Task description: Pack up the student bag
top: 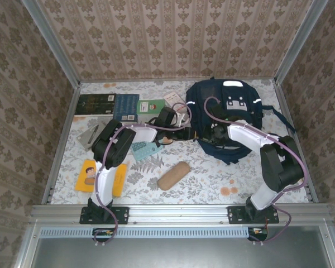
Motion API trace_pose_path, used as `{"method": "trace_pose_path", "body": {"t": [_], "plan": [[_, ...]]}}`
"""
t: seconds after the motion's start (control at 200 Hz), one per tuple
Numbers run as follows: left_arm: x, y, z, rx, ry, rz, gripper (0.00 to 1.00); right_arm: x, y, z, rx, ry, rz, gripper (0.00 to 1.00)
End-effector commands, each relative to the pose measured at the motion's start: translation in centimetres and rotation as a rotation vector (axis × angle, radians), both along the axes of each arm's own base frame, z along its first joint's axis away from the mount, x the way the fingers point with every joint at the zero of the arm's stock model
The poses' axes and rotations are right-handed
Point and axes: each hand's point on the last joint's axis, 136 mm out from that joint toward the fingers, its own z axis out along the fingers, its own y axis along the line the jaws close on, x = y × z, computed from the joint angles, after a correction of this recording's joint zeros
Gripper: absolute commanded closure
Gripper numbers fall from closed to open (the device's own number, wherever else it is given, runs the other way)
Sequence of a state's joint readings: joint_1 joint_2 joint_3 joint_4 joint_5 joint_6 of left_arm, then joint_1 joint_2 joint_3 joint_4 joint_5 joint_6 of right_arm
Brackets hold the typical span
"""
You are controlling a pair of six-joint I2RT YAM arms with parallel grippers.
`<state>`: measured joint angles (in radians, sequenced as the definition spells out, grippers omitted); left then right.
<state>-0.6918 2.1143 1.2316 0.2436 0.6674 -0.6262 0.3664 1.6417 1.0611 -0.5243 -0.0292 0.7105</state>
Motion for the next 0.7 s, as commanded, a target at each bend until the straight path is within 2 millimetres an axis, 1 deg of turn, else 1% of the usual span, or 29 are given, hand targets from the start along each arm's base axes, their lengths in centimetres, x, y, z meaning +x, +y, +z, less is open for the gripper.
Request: {"method": "trace_pose_path", "body": {"t": [0.0,0.31,0.405,0.56,0.695], "plan": [[-1.3,-0.8,-0.8,-0.032,0.047,-0.032,0.52,-0.8,-1.0,-0.9,-0.032,0.033,-0.022,0.95],[-3.0,-1.6,-1.3,-0.060,0.083,-0.061,0.51,-1.4,-1.0,-2.1,-0.037,0.069,-0.012,0.95],[-3.2,-2.1,-0.4,-0.115,0.089,-0.073,0.51,-1.4,-1.1,-2.2,-0.039,0.073,-0.011,0.94],[-3.9,-2.2,0.8,-0.179,0.096,-0.082,0.51,-1.5,-1.2,-2.4,-0.040,0.076,-0.012,0.95],[-4.6,-2.3,0.8,-0.180,0.106,-0.098,0.50,-1.4,-1.2,-2.3,-0.038,0.074,-0.009,0.94]]}}
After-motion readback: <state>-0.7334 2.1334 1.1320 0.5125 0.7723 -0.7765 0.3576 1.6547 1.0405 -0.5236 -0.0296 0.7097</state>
